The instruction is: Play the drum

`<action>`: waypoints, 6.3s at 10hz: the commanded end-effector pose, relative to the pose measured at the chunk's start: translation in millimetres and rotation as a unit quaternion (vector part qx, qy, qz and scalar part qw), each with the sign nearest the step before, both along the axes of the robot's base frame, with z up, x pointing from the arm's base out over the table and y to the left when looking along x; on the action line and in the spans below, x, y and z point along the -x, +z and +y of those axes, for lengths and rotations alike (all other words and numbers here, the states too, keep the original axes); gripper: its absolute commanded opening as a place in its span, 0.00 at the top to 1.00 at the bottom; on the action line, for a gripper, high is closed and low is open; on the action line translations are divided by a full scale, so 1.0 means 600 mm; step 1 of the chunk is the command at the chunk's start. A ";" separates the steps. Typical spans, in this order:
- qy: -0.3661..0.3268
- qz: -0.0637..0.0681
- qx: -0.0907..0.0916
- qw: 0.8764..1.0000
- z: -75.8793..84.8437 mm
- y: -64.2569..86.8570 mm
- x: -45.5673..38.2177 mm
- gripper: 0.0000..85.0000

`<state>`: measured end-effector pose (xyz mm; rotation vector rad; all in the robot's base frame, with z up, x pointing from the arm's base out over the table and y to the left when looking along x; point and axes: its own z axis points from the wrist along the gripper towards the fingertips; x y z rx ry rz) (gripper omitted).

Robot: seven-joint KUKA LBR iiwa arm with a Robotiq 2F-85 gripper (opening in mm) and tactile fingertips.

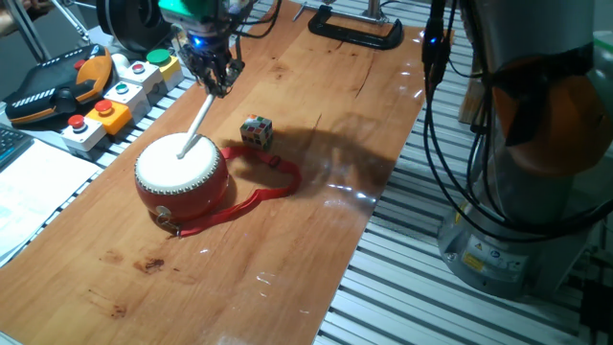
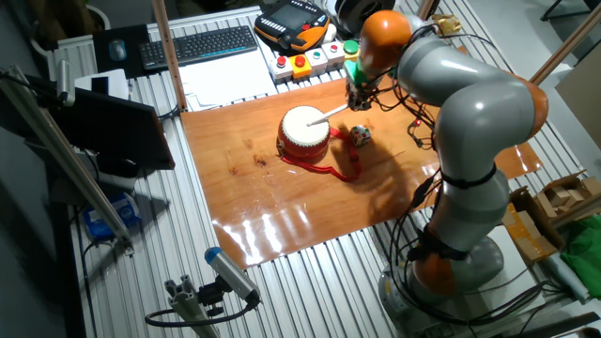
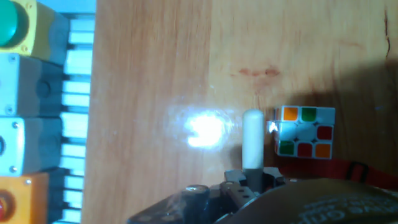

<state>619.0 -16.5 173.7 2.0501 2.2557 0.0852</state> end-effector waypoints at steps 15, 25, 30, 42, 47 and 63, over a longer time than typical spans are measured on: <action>-0.003 0.057 -0.096 0.994 0.004 -0.014 -0.003 0.99; -0.015 -0.021 -0.006 1.000 0.002 -0.001 -0.009 0.99; -0.015 0.067 -0.065 0.996 0.007 0.000 -0.011 0.99; -0.036 0.052 0.005 0.998 0.003 0.006 -0.011 0.99; -0.013 0.090 -0.072 0.993 0.003 -0.007 -0.009 0.99; 0.143 0.128 -0.085 0.978 -0.002 0.004 0.008 0.99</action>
